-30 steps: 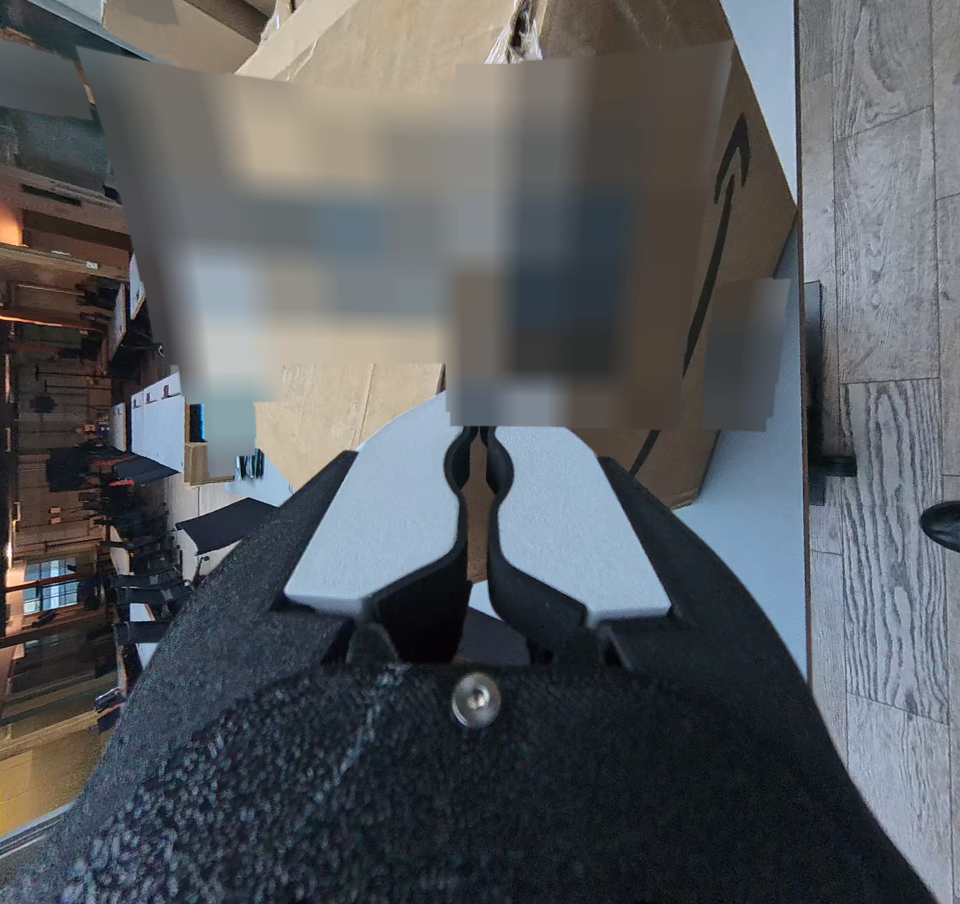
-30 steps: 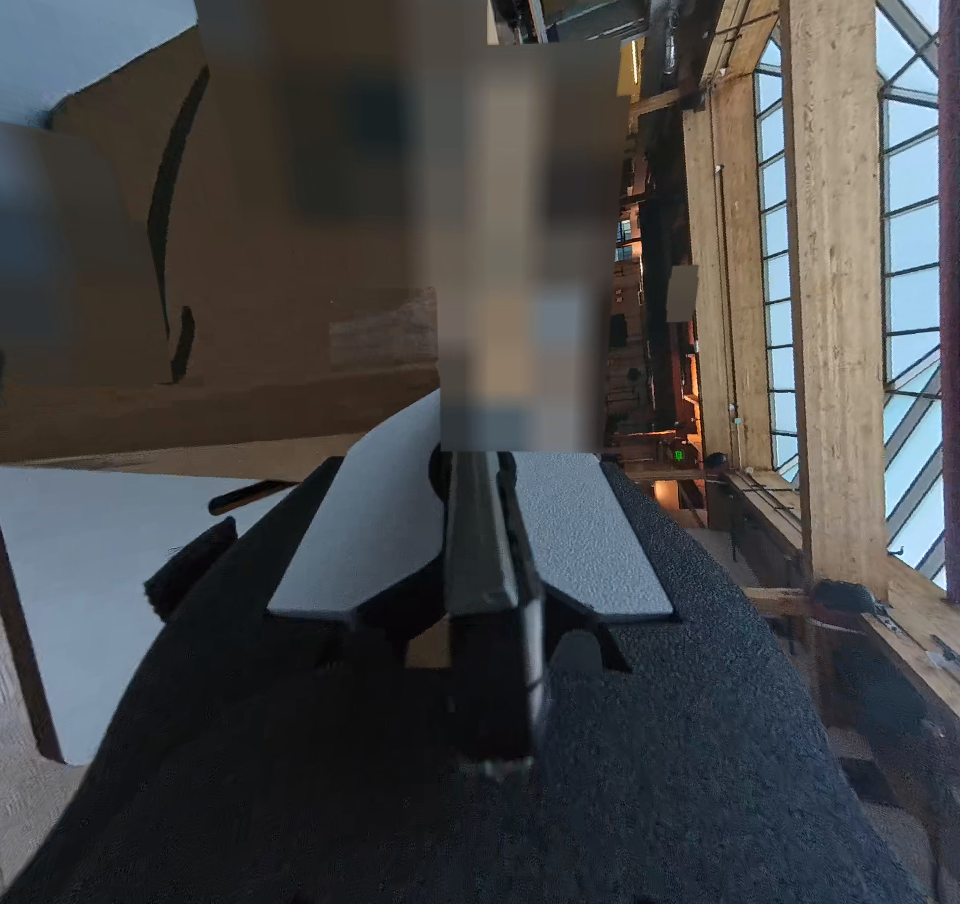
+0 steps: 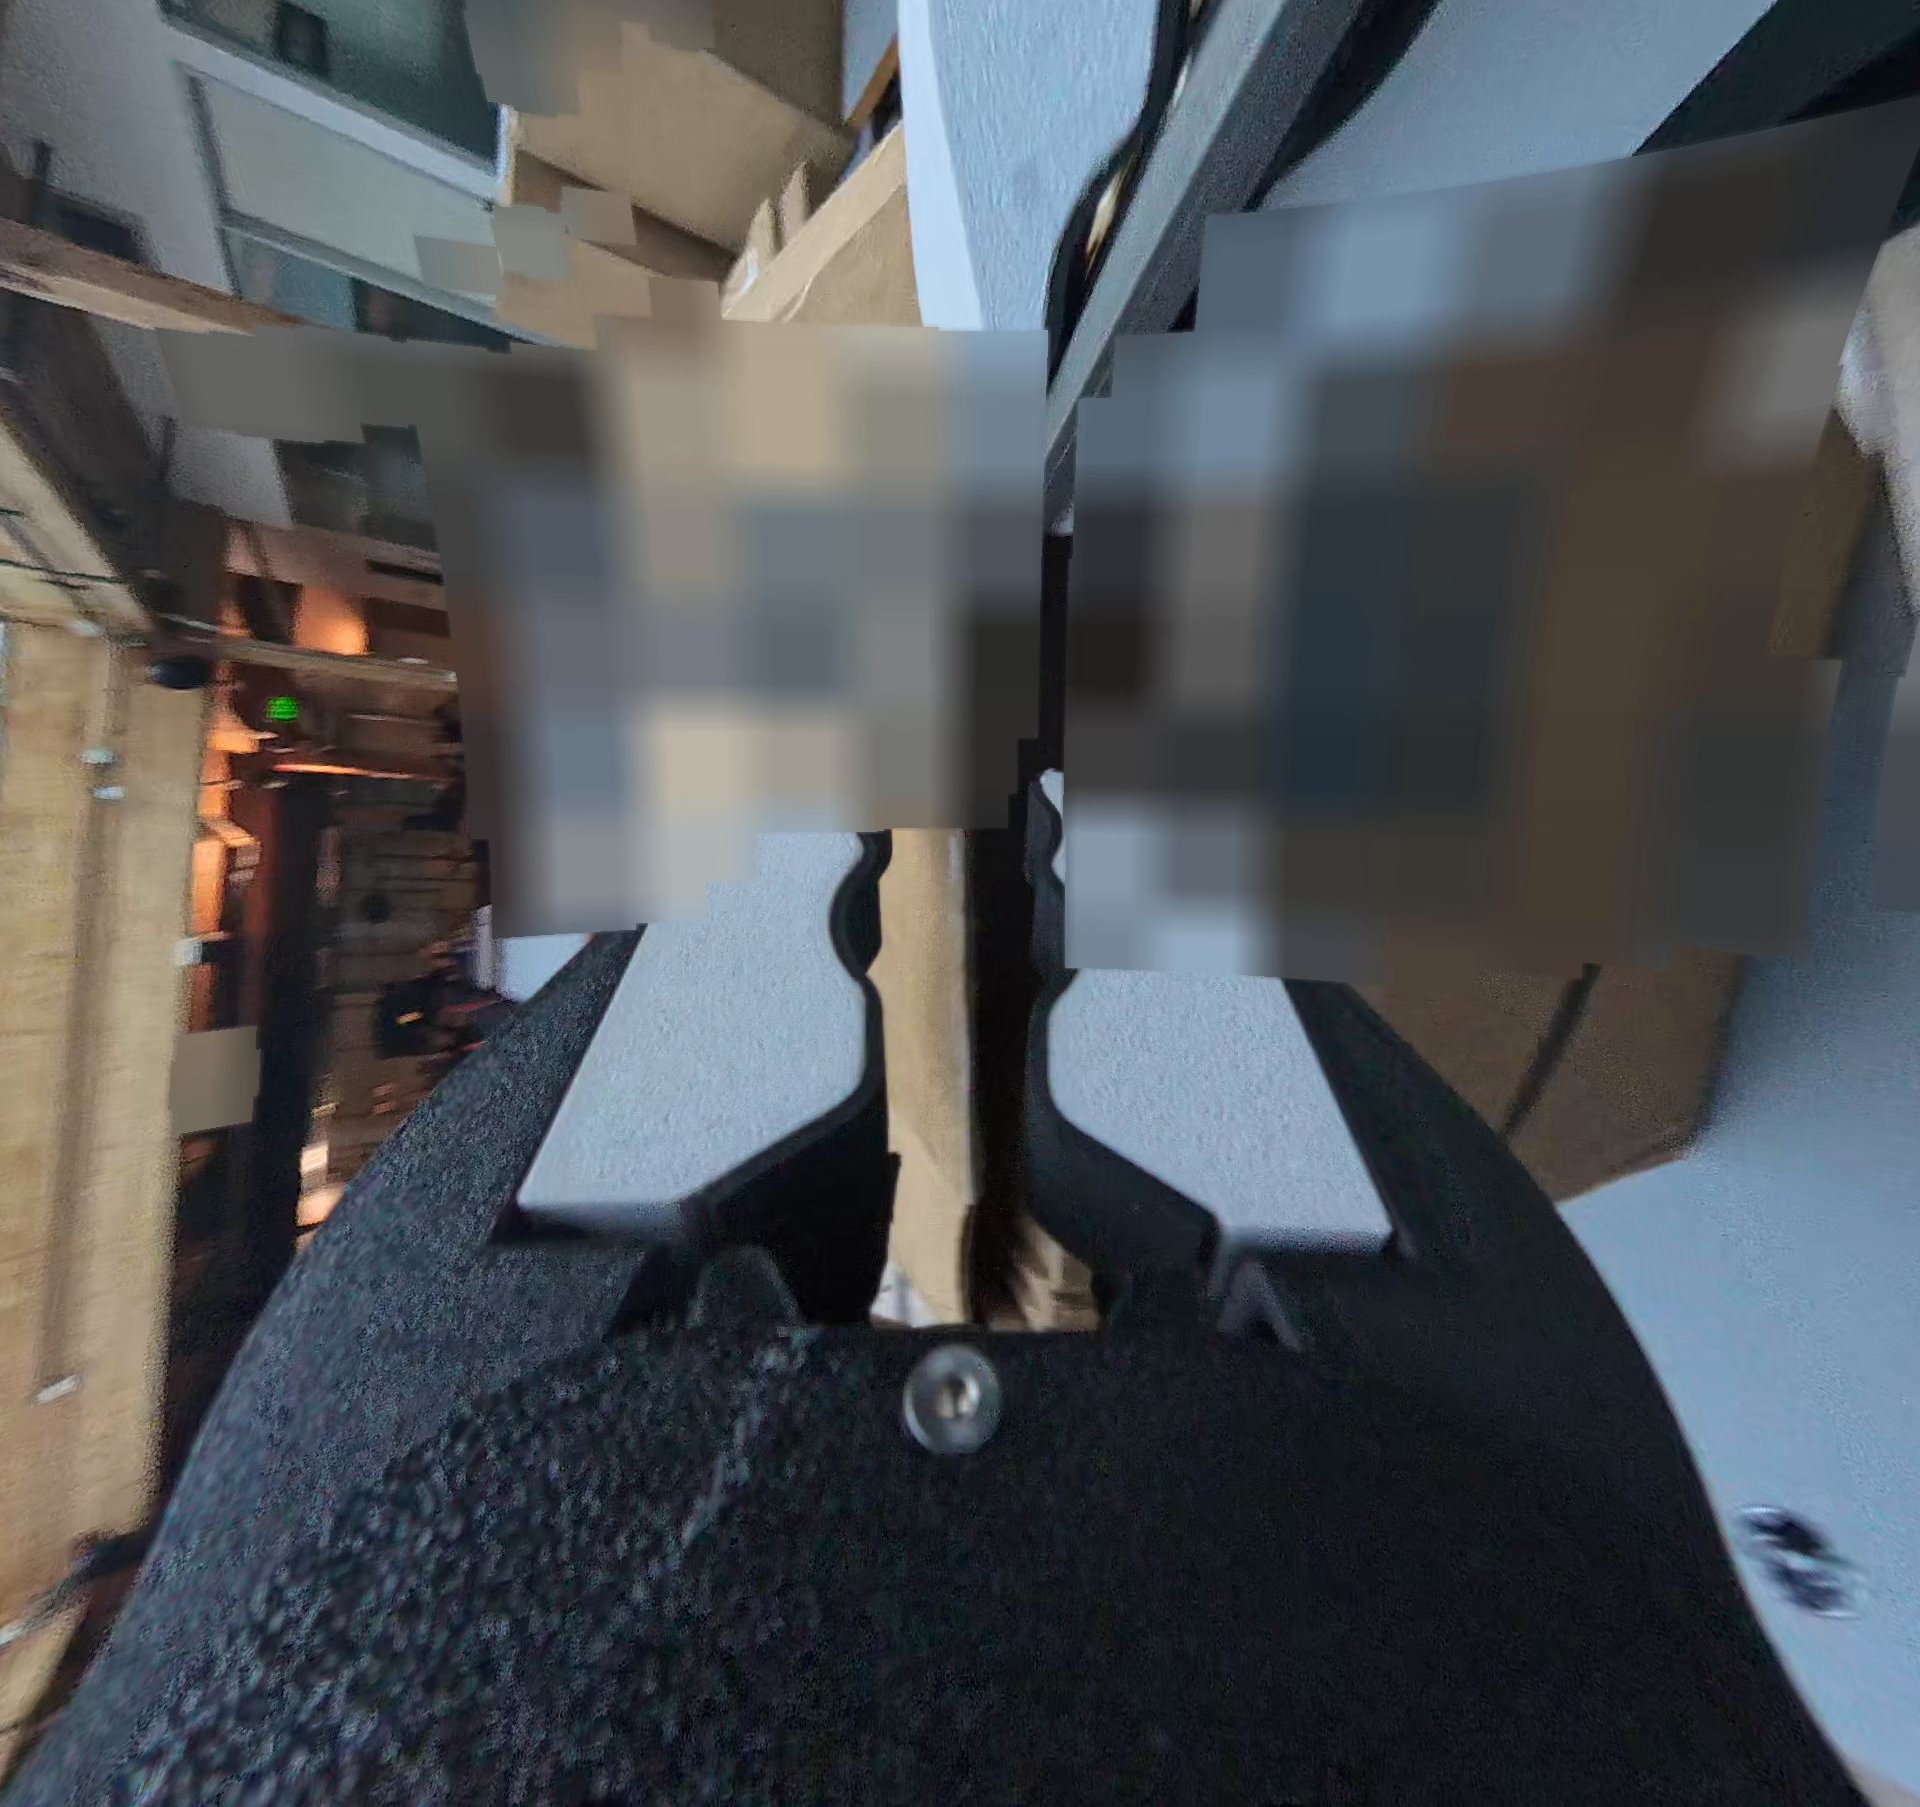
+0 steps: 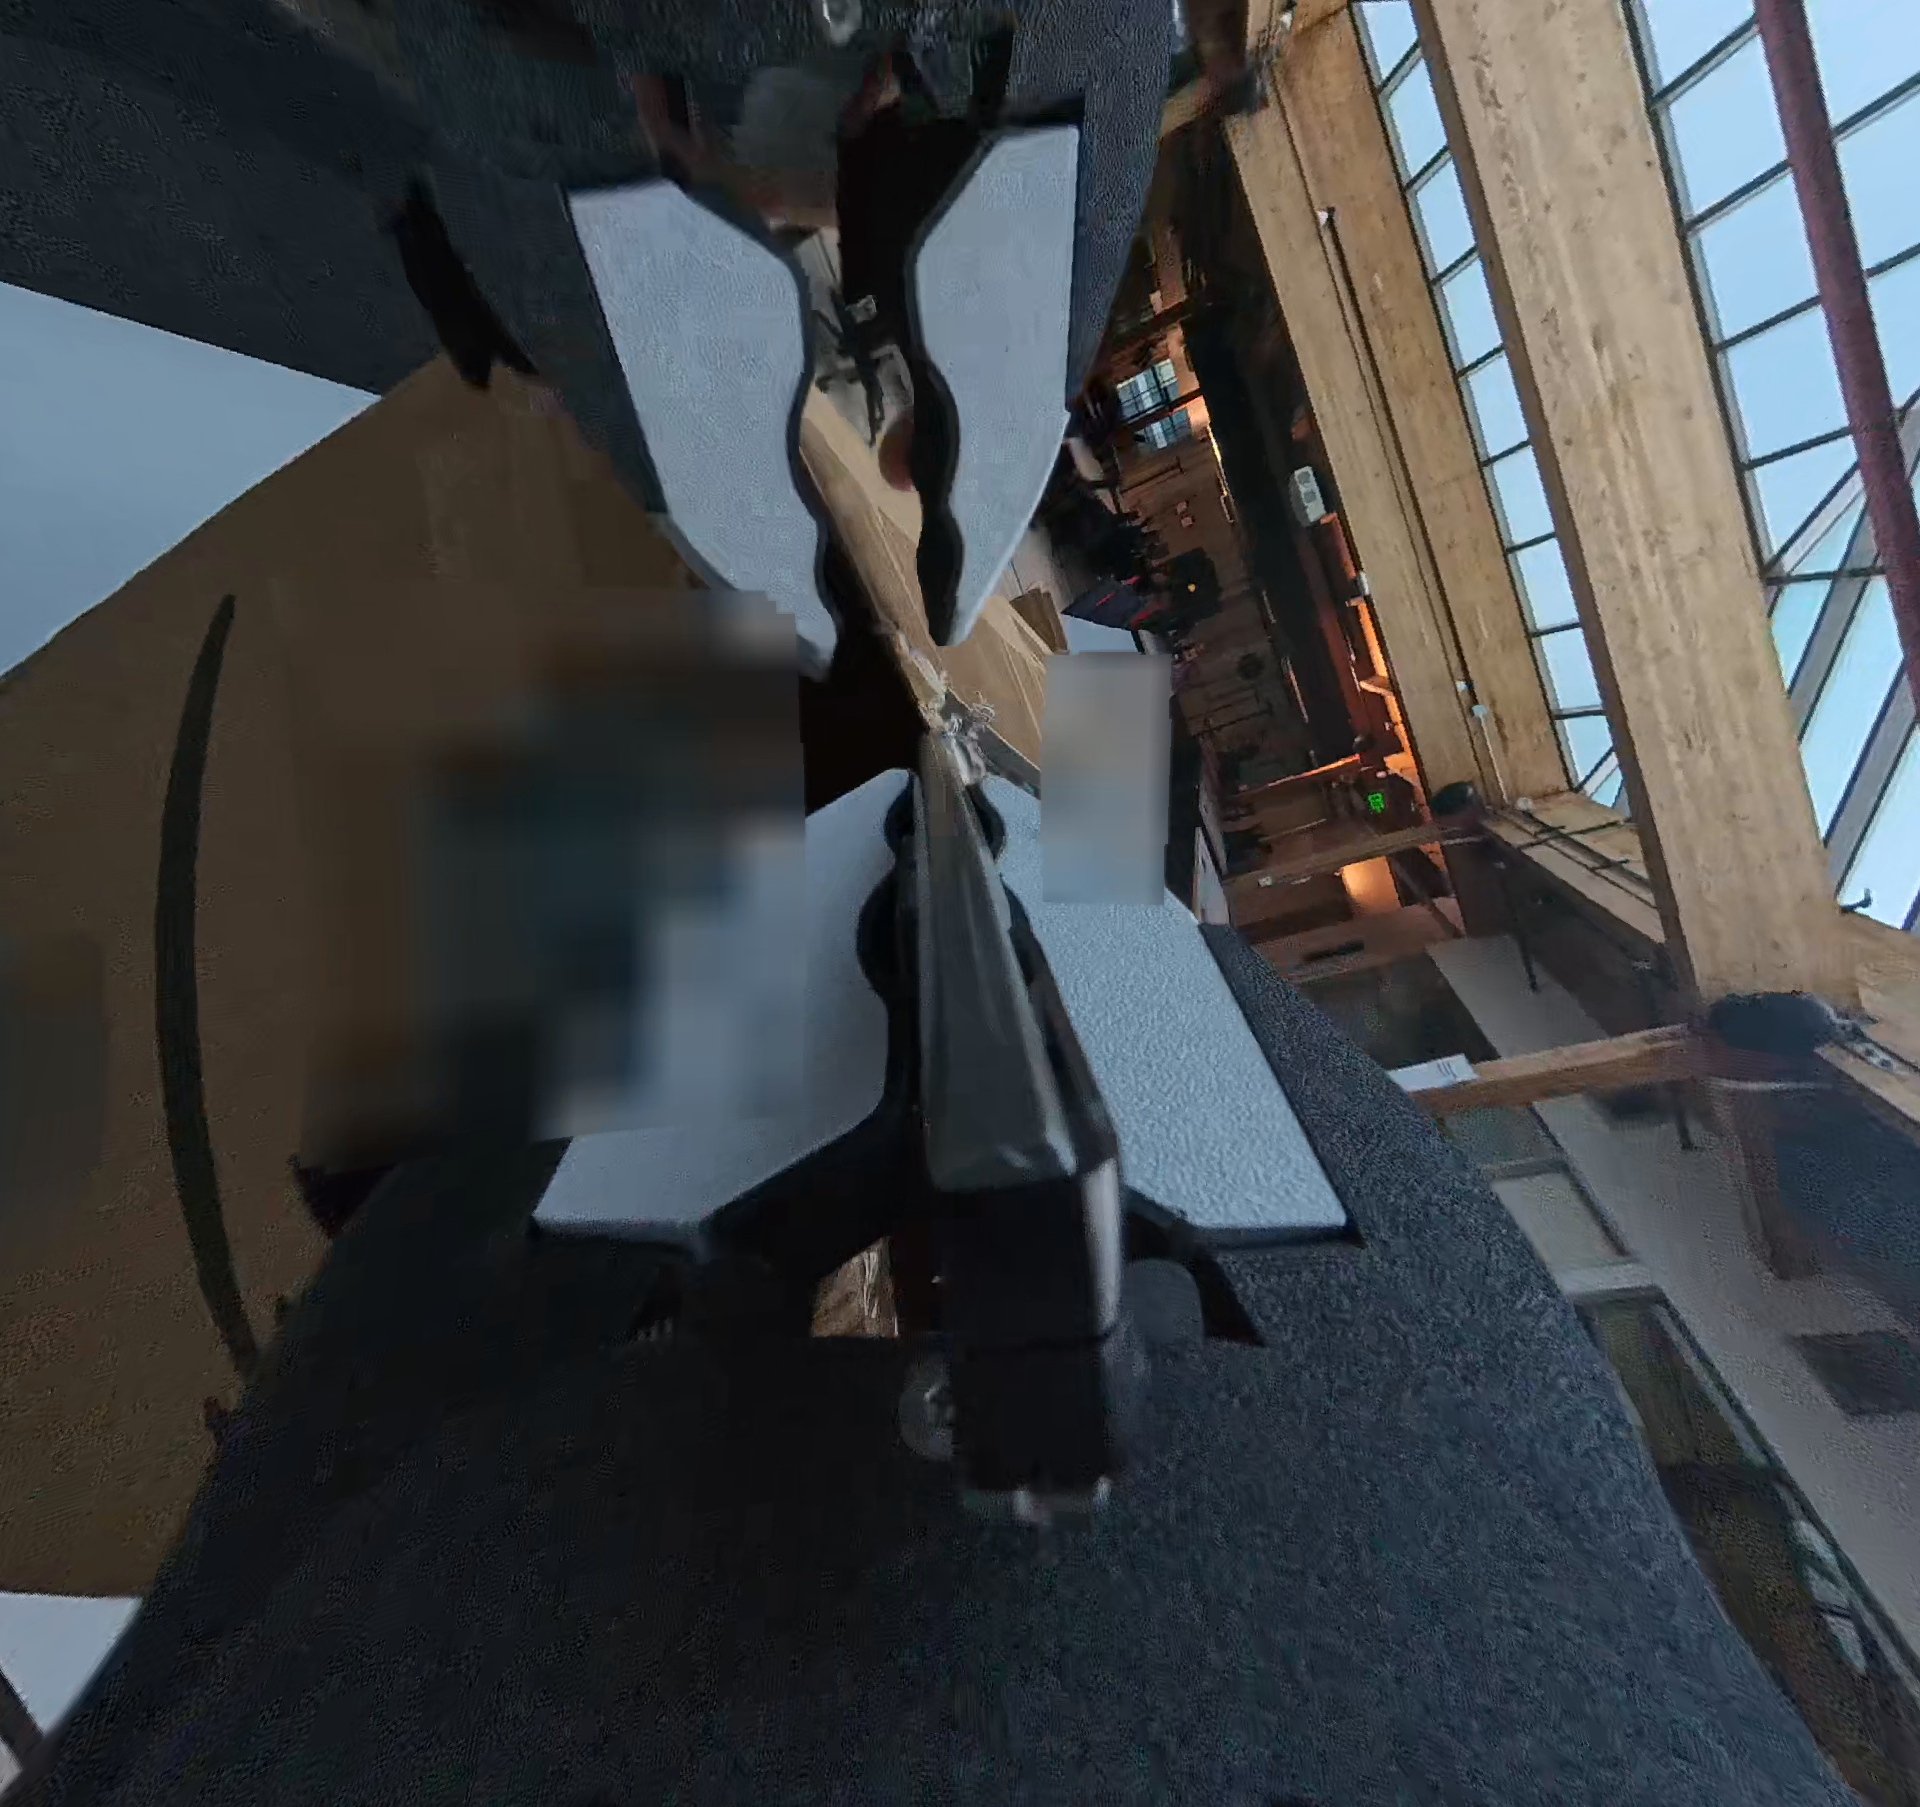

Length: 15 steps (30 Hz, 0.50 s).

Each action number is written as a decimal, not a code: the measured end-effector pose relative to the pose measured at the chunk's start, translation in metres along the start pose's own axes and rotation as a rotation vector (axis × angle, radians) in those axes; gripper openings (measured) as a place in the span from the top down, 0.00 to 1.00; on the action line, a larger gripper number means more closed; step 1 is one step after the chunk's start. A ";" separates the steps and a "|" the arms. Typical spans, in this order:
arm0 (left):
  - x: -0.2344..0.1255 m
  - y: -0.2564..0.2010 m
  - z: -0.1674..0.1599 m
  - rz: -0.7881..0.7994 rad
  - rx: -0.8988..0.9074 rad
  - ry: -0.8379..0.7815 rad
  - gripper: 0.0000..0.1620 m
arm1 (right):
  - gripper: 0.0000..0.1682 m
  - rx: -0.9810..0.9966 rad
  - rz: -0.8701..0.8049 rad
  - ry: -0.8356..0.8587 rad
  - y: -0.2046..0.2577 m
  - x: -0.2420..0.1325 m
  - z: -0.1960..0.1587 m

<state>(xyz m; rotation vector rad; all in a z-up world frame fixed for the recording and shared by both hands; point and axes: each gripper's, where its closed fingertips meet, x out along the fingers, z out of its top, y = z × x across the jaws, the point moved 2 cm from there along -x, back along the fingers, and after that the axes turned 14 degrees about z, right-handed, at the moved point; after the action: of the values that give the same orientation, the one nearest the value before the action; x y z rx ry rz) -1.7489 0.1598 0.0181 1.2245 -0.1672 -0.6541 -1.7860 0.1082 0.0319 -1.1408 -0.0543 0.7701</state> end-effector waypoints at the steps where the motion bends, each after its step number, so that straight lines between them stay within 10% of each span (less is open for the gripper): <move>1: 0.008 0.006 -0.007 0.070 0.084 0.028 0.87 | 0.96 -0.007 -0.012 0.011 0.000 0.001 -0.001; 15: 0.017 0.032 -0.002 0.247 0.028 -0.061 0.97 | 0.96 0.312 -0.230 0.027 -0.018 -0.014 0.007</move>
<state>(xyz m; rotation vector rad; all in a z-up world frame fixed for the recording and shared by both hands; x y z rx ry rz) -1.7222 0.1582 0.0423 1.1878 -0.3737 -0.4756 -1.7895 0.1022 0.0542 -0.8308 -0.0400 0.5356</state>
